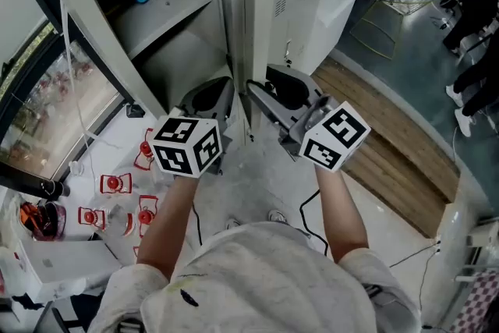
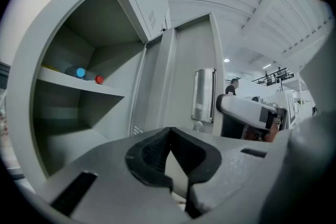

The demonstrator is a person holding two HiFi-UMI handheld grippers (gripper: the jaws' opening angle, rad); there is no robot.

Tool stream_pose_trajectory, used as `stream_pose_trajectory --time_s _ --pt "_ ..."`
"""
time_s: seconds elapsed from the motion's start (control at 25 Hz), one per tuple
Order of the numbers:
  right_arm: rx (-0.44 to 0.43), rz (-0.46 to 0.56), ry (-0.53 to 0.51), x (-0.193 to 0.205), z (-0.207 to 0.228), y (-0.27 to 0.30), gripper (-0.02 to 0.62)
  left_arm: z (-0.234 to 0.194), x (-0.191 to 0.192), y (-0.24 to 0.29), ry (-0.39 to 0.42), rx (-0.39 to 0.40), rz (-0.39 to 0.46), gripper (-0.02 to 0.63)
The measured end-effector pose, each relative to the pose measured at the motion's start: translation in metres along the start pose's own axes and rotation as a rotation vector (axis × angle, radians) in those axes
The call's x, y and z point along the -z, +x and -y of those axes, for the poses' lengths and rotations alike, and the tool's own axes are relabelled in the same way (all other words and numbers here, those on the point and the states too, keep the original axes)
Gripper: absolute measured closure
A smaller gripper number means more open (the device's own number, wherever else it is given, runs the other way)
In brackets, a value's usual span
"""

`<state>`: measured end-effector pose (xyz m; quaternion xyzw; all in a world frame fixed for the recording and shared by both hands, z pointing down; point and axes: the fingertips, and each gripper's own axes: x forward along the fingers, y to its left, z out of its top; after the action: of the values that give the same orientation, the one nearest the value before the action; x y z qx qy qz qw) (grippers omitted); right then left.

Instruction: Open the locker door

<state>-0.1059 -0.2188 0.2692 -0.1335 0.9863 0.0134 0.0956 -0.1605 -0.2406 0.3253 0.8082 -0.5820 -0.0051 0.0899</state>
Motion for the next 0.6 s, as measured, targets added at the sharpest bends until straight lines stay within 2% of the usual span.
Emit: stream_pose_trajectory --time_s 0.6 --pt "0.148 -0.008 -0.028 -0.01 0.06 -0.048 0.492 0.04 -0.003 0.049 0.008 0.067 -0.006 0.6"
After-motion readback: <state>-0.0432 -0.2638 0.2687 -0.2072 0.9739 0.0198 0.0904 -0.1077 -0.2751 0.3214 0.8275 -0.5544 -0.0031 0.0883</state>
